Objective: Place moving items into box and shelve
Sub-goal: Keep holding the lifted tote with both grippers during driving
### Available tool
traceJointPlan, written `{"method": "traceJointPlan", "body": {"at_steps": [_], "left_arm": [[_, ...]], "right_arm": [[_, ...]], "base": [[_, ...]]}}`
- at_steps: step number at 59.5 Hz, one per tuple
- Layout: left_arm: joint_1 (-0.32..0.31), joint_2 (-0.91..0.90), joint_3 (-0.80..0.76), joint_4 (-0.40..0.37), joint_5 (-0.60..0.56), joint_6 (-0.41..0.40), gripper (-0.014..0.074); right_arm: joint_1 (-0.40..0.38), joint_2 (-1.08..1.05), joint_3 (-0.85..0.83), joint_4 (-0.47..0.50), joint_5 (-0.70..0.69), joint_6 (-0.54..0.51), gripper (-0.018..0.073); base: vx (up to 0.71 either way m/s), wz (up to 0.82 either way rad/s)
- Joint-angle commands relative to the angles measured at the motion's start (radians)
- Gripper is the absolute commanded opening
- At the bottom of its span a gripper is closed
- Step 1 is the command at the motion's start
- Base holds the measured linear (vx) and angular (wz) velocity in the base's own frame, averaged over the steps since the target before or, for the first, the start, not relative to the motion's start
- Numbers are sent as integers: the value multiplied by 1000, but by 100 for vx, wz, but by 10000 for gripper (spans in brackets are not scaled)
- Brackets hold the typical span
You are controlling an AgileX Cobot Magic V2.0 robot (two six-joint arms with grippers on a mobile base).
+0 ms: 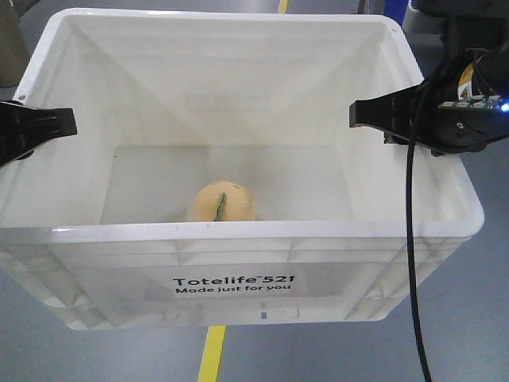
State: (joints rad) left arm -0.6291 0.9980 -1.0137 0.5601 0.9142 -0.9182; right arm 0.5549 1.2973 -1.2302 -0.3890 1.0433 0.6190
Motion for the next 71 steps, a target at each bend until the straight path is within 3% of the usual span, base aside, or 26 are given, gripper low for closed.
{"method": "traceJointPlan", "body": {"at_steps": [1, 71], "left_arm": [[-3, -26, -46, 71, -138, -9, 161], [-3, -26, -46, 71, -138, -9, 161]], "right_arm": [[-5, -39, -48, -58, -86, -2, 83], [-5, -39, -48, -58, -86, -2, 83]], "base": [[19, -1], [26, 1]]}}
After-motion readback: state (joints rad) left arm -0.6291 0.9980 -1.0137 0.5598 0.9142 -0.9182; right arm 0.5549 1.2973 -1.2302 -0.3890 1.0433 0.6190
